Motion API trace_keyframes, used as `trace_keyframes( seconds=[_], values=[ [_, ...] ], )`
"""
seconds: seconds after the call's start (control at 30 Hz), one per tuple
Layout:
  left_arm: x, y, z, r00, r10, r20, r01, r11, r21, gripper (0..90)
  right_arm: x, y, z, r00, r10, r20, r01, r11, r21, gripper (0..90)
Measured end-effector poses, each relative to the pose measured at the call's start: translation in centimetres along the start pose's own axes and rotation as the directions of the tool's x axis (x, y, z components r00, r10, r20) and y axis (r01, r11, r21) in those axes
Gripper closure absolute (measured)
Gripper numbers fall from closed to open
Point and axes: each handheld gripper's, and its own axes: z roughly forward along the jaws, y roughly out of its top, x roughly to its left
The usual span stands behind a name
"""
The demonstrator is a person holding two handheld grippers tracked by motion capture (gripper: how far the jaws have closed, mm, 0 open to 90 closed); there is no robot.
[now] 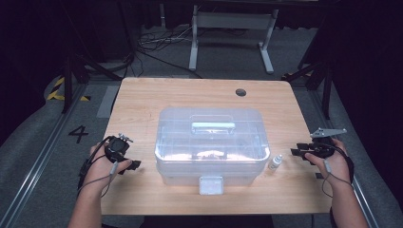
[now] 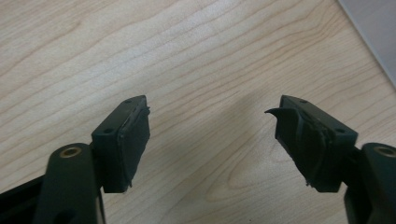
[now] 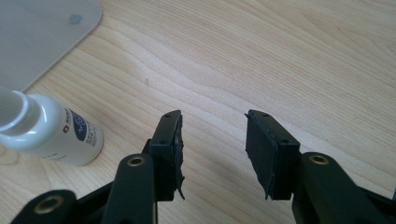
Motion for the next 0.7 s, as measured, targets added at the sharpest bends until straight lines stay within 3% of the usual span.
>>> trace_keyframes(
  seconds=[0.07,0.17,0.33,0.7],
  values=[
    [0.1,0.0,-0.3,0.9998,-0.009,0.018,0.009,0.9999,-0.013,27.3,0.1,0.1,0.0,1.0000,-0.009,-0.003,0.009,0.9999,0.004,56.1],
    [0.2,0.0,-0.5,1.0000,0.001,0.006,-0.001,0.9999,-0.017,32.0,0.2,0.2,0.0,0.9998,-0.019,-0.004,0.019,0.9998,-0.001,55.6],
    [0.5,0.0,-1.0,0.9990,-0.016,0.043,0.018,0.9986,-0.050,37.0,0.4,0.4,-0.1,0.9997,-0.024,-0.001,0.024,0.9997,0.001,55.1],
    [0.4,0.0,-1.4,0.9961,-0.031,0.083,0.035,0.9982,-0.049,40.8,0.5,0.5,-0.4,0.9997,-0.023,-0.007,0.023,0.9997,-0.007,53.7]
  ],
)
